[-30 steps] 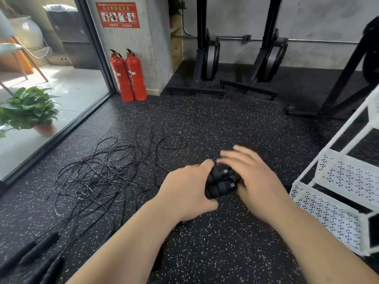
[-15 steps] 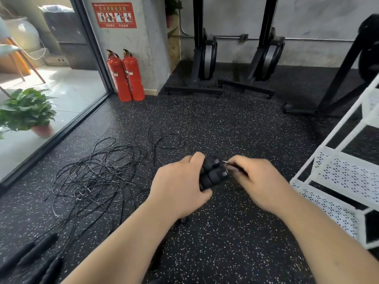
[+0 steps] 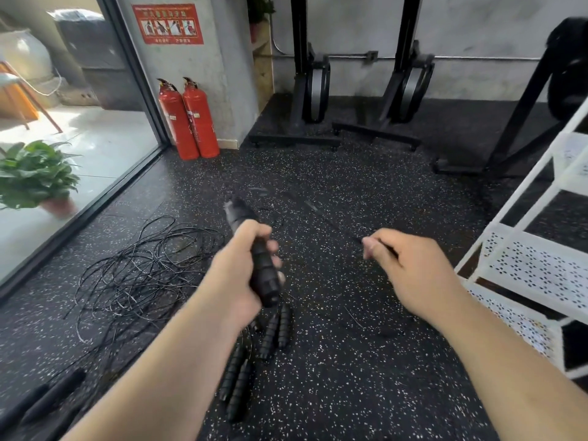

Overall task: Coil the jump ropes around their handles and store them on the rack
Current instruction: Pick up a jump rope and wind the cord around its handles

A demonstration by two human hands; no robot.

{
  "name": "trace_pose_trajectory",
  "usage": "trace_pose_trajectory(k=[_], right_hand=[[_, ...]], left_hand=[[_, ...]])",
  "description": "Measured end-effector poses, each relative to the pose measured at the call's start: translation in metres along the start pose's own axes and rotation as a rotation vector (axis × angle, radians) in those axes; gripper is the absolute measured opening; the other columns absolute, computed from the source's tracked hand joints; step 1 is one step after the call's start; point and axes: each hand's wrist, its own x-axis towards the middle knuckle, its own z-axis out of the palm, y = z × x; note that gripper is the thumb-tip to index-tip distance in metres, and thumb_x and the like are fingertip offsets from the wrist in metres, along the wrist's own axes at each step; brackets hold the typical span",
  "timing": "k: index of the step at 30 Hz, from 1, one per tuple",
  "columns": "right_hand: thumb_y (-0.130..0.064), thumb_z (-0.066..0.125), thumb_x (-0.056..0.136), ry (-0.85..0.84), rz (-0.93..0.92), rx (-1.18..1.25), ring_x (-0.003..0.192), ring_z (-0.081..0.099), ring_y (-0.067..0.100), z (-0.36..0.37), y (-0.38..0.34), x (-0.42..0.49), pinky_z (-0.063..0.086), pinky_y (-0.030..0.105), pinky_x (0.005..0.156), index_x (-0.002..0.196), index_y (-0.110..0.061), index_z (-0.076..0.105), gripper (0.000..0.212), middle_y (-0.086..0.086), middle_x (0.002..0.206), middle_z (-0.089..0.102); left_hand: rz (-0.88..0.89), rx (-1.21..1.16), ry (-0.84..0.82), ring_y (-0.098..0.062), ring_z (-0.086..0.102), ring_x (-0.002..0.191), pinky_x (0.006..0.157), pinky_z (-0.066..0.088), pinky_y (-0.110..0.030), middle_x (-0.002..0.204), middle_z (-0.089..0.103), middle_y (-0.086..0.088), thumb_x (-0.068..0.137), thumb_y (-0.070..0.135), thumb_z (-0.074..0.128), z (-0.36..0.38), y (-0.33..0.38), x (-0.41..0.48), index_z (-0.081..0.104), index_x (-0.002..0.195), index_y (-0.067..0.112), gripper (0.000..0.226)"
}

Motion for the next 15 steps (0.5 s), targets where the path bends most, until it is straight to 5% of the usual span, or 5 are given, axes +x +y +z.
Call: trace_pose_trajectory(k=[2,8,15], right_hand=[[-0.054,0.047,0.106,-0.069,0.015,-0.067,0.043,0.046,0.005,0.018,-0.006,-0.001,0.036,0.025,0.046,0.086,-0.034,0.066,0.034,-0.006,0.055,0.060],[-0.048,0.053,0.107,-0.184,-0.072,-0.057,0.065,0.060,0.013,0.049,-0.023,-0.007,0.051,0.038,0.064,0.109,-0.034,0.070,0.022,-0.009,0.076,0.068],[-0.052,0.054,0.105,-0.294,-0.003,0.029,0.045,0.042,0.005,0.014,-0.007,0.002,0.033,0.023,0.046,0.092,-0.039,0.071,0.025,-0.014,0.056,0.056]], left_hand=[[-0.062,0.038,-0.031,-0.015,0.055,0.065,0.057,0.049,-0.031,0.102,0.080,-0.003,0.086,0.017,0.076,0.012,-0.019,-0.002,0.062,0.121,0.010,0.038],[-0.126,-0.008,-0.120,-0.013,0.056,0.059,0.051,0.047,-0.027,0.106,0.080,-0.007,0.088,0.016,0.072,0.028,-0.045,0.000,0.070,0.110,0.012,0.023],[0.036,-0.210,0.053,-0.012,0.055,0.061,0.055,0.050,-0.027,0.090,0.065,-0.001,0.078,0.018,0.078,-0.003,0.009,0.013,0.066,0.112,0.013,0.037]])
